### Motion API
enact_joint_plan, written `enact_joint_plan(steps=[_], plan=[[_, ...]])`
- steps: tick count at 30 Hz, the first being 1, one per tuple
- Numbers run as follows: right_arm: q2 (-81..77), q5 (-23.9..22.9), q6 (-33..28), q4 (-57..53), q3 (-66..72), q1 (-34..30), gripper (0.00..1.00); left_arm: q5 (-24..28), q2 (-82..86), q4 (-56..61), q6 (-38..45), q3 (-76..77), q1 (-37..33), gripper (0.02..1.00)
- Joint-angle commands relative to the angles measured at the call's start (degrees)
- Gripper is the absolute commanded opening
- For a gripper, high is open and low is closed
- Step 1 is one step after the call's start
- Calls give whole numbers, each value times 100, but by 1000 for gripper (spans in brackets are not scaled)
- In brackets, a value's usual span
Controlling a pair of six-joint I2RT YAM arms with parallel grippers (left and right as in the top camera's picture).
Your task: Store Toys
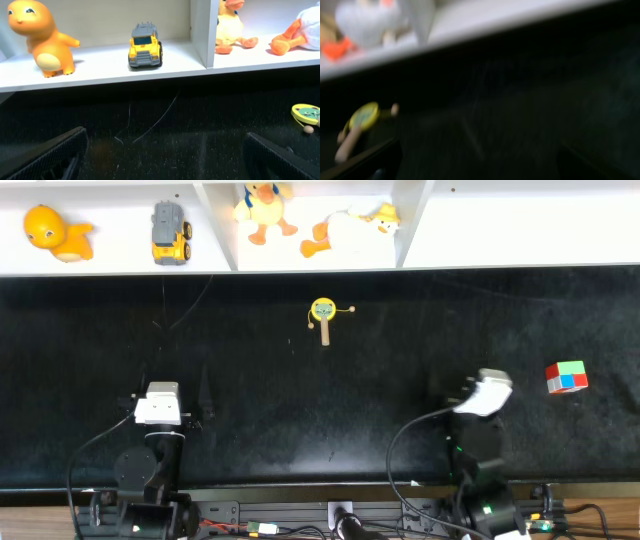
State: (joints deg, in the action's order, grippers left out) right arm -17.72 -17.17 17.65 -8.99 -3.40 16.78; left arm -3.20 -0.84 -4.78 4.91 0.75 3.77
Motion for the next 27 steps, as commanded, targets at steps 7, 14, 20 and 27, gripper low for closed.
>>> enact_joint_plan(steps=[7, 14, 20, 27], plan=[[-3119, -776, 1585, -1451, -2302, 2129, 996, 59, 68, -2, 109, -26, 15, 998], [-5112, -610, 1580, -1952, -3700, 2758, 996, 59, 68, -2, 109, -26, 15, 998], [-6861, -361, 1582, -2015, -4990, 3075, 996, 59, 68, -2, 107, -26, 15, 998], [-7984, -345, 1838, -2120, -5855, 3084, 996, 59, 68, -2, 107, -26, 15, 998]])
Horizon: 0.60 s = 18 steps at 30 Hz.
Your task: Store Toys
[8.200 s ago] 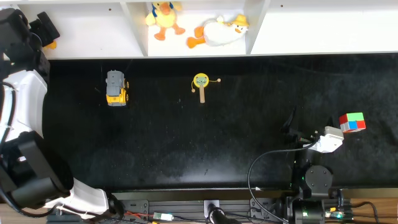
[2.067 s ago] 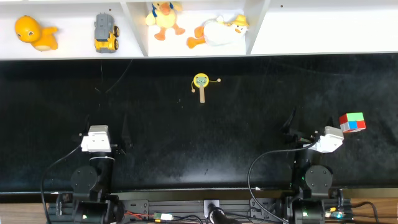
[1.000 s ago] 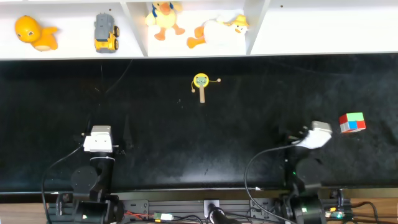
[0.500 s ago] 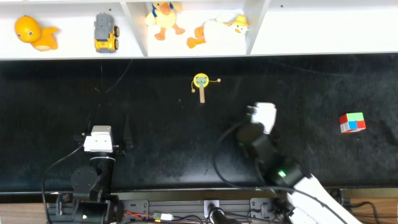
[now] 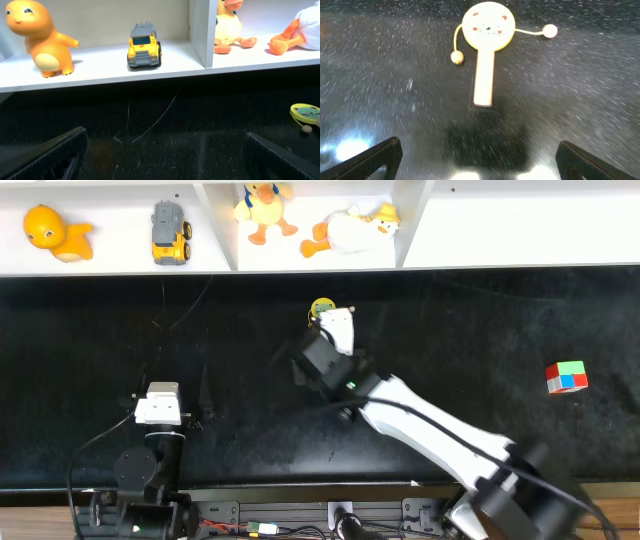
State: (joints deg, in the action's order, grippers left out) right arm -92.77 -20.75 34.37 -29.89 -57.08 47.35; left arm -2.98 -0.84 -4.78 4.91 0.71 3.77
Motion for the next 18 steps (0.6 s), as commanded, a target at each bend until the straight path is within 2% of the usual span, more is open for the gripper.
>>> enact_joint_plan(steps=[1, 4, 11, 18], plan=[[-605, 4, 164, -33, -579, 26, 996, 37, 68, -2, 109, -22, 15, 998], [-1027, -179, 166, -31, -859, 20, 993, 37, 68, -2, 107, -22, 15, 998], [-1373, -181, 140, -210, -1067, -92, 996, 37, 68, -2, 107, -22, 15, 998], [-1373, -627, 122, -350, -1067, -184, 998, 37, 68, -2, 109, -22, 15, 998]])
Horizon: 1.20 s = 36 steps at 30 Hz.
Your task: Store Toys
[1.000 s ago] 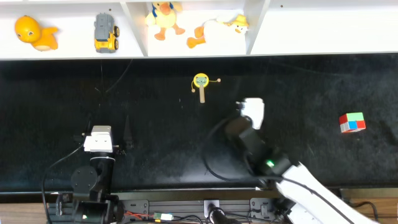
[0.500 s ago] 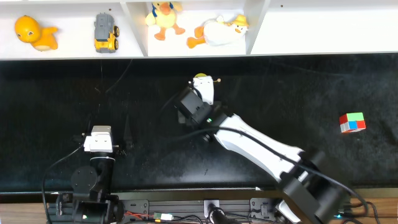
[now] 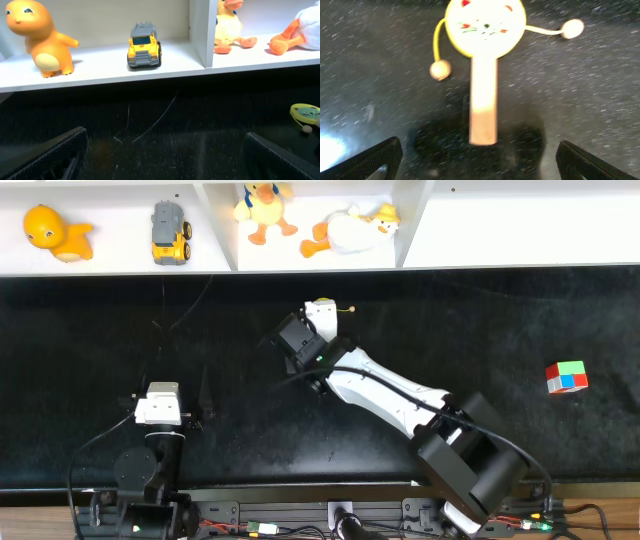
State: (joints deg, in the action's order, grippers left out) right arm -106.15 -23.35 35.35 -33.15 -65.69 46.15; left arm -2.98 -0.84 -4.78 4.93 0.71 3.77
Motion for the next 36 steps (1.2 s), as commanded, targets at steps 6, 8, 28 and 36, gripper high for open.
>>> enact_joint_plan(steps=[6, 8, 28, 36], plan=[[-35, -306, 26, -24, -205, -199, 974, 37, 68, -2, 105, -22, 15, 998], [-35, -304, 28, -13, -205, -258, 818, 37, 68, -2, 107, -24, 15, 998], [-234, -153, 24, 424, -205, -304, 540, 37, 68, -2, 105, -22, 15, 998], [-328, -157, -131, 428, -203, -306, 527, 37, 68, -2, 105, -24, 15, 998]])
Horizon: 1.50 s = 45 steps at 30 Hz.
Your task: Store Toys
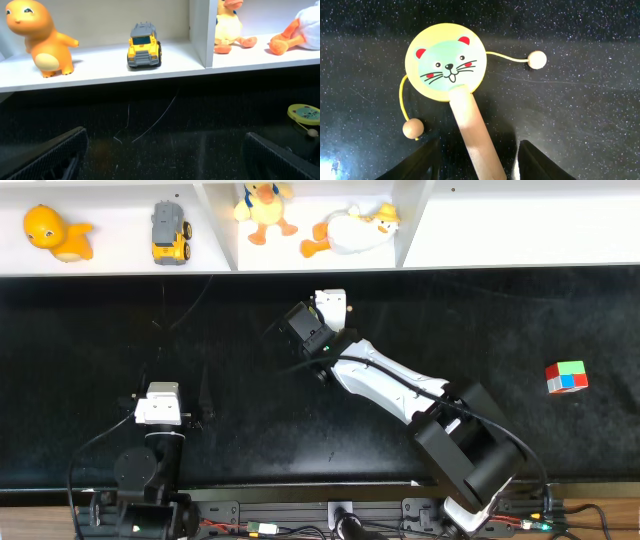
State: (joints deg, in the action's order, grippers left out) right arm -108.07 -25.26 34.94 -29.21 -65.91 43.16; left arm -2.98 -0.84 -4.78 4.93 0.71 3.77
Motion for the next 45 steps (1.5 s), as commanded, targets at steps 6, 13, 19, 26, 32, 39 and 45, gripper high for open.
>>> enact_joint_plan(steps=[6, 13, 19, 26, 32, 39, 45], plan=[[-332, 37, -85, 76, -181, -7, 518, 37, 68, -2, 107, -24, 15, 998], [-400, 42, -83, 79, -181, -7, 294, 37, 68, -2, 107, -22, 15, 998], [-385, 240, -83, 76, -181, -4, 42, 37, 68, -2, 107, -22, 15, 998], [94, 334, -81, -426, 28, 79, 42, 37, 68, -2, 107, -22, 15, 998], [1888, 354, -17, -374, 1591, -20, 42, 37, 68, -2, 105, -22, 15, 996], [4782, 1001, -962, -1023, 2994, -1145, 45, 37, 68, -2, 107, -24, 15, 998], [5392, 2500, -3051, -1408, 2879, -3475, 45, 37, 68, -2, 107, -22, 15, 998]])
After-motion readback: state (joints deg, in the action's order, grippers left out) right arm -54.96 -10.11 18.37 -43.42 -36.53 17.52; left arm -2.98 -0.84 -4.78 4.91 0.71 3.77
